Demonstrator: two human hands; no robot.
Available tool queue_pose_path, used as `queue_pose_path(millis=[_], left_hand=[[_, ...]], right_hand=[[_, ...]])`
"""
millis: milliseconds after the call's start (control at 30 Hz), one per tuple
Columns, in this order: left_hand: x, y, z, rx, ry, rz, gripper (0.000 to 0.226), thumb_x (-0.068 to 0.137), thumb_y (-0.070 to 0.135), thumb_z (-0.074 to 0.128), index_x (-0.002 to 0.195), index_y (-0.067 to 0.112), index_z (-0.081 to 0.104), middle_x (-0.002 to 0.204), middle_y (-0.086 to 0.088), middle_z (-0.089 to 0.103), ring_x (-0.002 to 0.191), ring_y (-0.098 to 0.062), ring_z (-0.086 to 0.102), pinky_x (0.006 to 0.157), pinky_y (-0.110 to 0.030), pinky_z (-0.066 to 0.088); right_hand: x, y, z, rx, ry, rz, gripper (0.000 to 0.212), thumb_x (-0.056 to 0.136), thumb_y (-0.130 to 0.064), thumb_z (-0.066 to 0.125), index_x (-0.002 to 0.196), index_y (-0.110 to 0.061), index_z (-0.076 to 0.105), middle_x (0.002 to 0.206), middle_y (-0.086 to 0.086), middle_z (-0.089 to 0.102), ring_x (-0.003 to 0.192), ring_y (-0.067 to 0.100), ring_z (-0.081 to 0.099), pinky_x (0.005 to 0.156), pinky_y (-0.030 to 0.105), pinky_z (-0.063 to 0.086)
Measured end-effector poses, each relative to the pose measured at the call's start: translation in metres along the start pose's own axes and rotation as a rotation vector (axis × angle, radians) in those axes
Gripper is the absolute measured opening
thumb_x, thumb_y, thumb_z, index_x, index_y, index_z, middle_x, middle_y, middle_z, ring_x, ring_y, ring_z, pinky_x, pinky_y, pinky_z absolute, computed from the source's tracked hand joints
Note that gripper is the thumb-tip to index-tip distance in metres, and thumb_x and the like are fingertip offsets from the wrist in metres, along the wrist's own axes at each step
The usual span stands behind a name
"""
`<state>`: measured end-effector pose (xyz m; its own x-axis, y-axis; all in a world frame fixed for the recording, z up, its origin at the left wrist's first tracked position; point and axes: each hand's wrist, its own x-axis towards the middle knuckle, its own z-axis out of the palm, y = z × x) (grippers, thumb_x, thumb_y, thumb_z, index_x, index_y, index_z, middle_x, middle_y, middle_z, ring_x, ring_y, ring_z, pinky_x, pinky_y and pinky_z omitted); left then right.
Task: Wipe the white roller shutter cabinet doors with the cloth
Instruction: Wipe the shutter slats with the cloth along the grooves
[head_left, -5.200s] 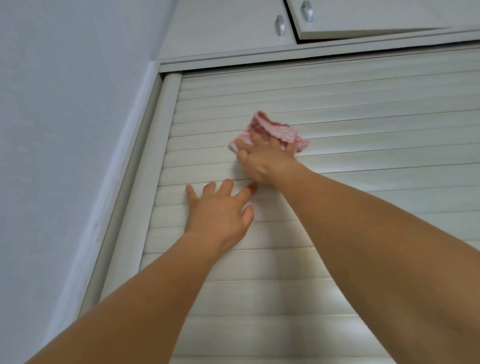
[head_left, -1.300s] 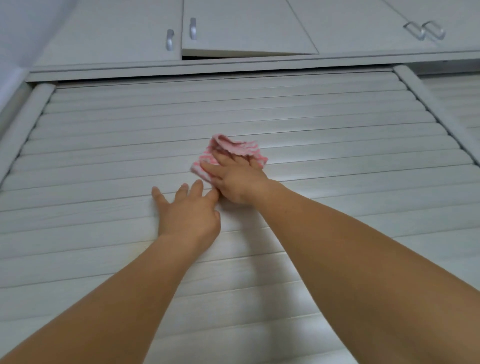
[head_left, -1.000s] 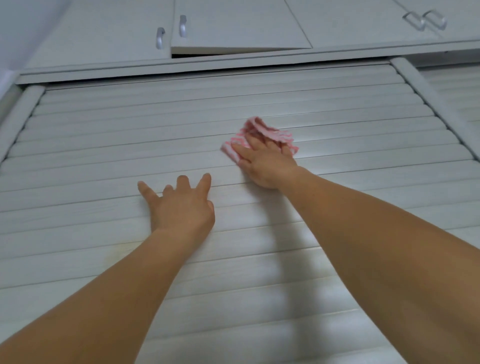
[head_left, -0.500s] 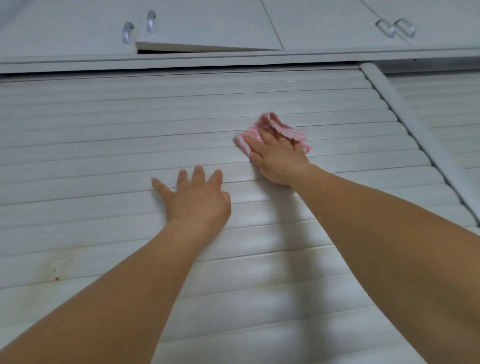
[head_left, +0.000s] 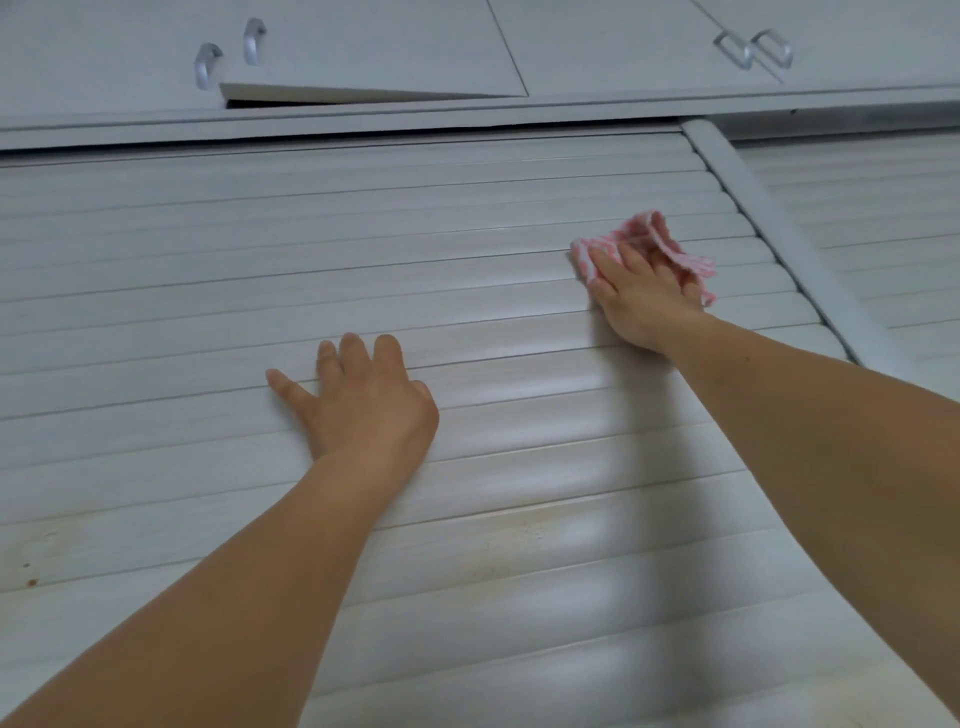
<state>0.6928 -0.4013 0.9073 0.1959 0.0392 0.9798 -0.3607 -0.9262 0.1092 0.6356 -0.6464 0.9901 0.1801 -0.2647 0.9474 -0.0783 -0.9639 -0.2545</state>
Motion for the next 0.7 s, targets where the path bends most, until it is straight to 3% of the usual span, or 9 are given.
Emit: queue_pose_path(millis=[200, 367, 533, 700], left_hand=[[-0.004, 0.008, 0.003, -0.015, 0.003, 0.029, 0.052, 0.095, 0.027, 0.028, 0.143, 0.008, 0.022, 0.155, -0.005, 0.011, 0.143, -0.027, 0.005, 0.113, -0.055, 0.002], [-0.003, -0.004, -0.001, -0.035, -0.011, 0.069, 0.05, 0.095, 0.021, 0.028, 0.144, 0.012, 0.024, 0.156, -0.001, 0.012, 0.143, -0.023, 0.007, 0.114, -0.052, 0.001], [-0.004, -0.012, -0.001, -0.1, -0.047, 0.074, 0.053, 0.094, 0.016, 0.03, 0.146, 0.017, 0.02, 0.157, -0.001, 0.007, 0.144, -0.019, 0.002, 0.113, -0.052, -0.005], [-0.024, -0.005, 0.006, -0.119, -0.066, 0.091, 0.059, 0.094, 0.015, 0.032, 0.149, 0.019, 0.011, 0.157, 0.003, 0.0, 0.144, -0.015, -0.004, 0.112, -0.052, -0.008]], right_hand=[[-0.006, 0.034, -0.006, -0.001, 0.029, 0.161, 0.049, 0.098, -0.051, 0.012, 0.146, -0.044, 0.01, 0.159, -0.007, -0.001, 0.144, 0.032, -0.002, 0.11, 0.064, 0.0], [-0.031, 0.015, 0.005, 0.054, 0.103, 0.235, 0.048, 0.1, -0.041, 0.018, 0.148, -0.039, 0.013, 0.159, -0.005, 0.004, 0.143, 0.034, 0.007, 0.111, 0.058, 0.004], [-0.062, -0.031, 0.029, 0.016, 0.182, 0.095, 0.05, 0.1, -0.034, 0.028, 0.148, -0.034, 0.017, 0.158, 0.001, 0.011, 0.141, 0.032, 0.016, 0.112, 0.053, 0.01], [-0.091, -0.098, 0.047, 0.06, 0.07, -0.195, 0.051, 0.101, -0.031, 0.029, 0.15, -0.037, 0.014, 0.159, -0.008, -0.003, 0.145, 0.02, -0.006, 0.113, 0.05, -0.006]])
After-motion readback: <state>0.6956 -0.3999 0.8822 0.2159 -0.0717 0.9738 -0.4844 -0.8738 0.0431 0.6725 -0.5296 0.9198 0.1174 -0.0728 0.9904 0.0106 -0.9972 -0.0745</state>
